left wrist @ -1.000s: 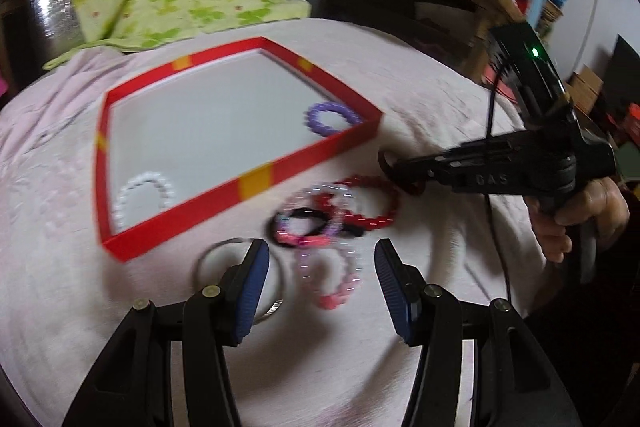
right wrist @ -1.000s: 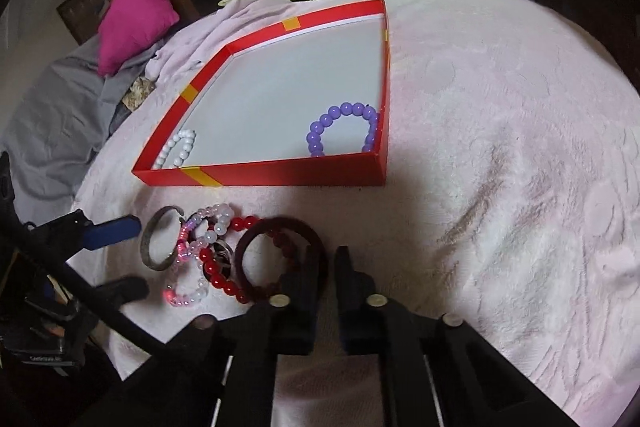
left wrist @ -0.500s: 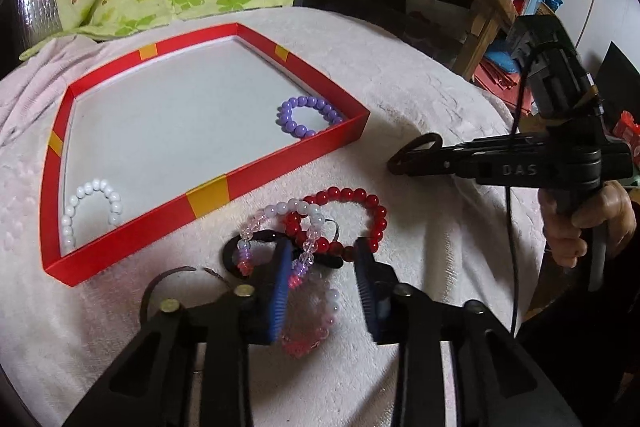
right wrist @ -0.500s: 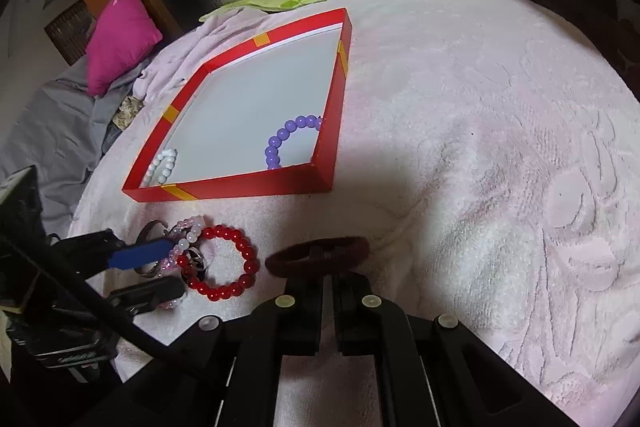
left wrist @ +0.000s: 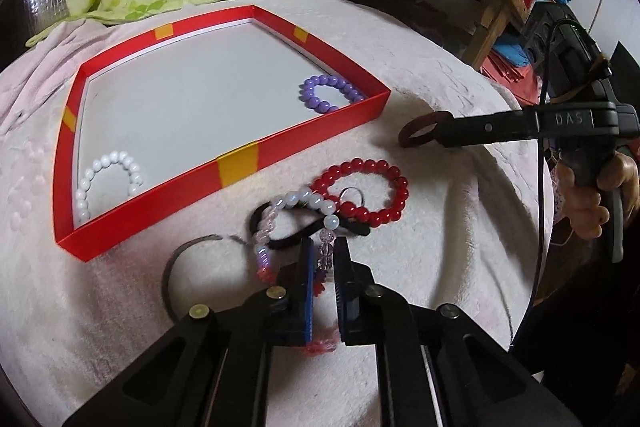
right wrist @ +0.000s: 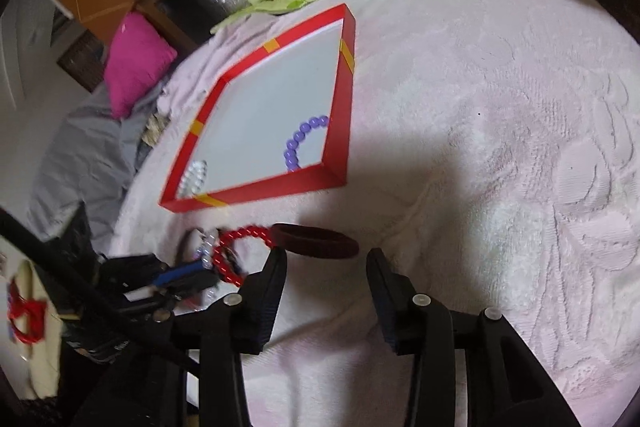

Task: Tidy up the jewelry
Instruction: 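Grasp the pink-and-clear bead bracelet with the left tool while the right tool grasps the dark maroon bangle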

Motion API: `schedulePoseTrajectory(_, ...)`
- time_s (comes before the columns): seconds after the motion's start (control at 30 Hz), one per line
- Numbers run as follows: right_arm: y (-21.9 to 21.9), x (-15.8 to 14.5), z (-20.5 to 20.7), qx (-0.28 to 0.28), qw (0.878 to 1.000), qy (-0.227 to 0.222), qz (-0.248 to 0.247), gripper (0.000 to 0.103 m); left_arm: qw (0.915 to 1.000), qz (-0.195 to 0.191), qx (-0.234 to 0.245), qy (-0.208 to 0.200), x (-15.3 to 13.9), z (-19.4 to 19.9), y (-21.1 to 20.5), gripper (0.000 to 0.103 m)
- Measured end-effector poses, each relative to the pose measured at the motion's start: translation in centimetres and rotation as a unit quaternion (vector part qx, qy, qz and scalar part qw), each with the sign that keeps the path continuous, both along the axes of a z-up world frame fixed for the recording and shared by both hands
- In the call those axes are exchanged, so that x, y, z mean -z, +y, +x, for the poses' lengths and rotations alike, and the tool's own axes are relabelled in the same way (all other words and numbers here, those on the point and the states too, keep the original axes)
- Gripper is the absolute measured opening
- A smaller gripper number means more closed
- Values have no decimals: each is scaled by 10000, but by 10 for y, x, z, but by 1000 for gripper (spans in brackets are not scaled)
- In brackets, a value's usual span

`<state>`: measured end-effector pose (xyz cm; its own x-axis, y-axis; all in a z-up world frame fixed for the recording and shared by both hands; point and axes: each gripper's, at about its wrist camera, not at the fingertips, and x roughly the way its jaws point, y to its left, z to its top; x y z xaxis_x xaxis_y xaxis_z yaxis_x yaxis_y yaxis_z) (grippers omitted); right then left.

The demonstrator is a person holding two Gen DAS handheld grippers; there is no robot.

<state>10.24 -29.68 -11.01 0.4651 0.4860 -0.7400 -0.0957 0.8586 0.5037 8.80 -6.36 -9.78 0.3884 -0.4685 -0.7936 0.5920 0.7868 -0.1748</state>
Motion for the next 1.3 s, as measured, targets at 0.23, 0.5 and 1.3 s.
schedulePoseTrajectory(0.23, -6, 4, 6, 289, 9983, 199, 466, 46, 10000, -2, 13, -44, -4, -5, 15, 9)
schedulePoseTrajectory(0.5, -12, 3, 7, 398, 9947, 323, 888, 55, 9996, 49, -235, -148, -8, -3, 37, 9)
schedulePoseTrajectory(1.3, 30, 5, -1, -138, 9882, -210, -1508, 6, 9986, -277, -253, 370, 4, 15, 32, 10)
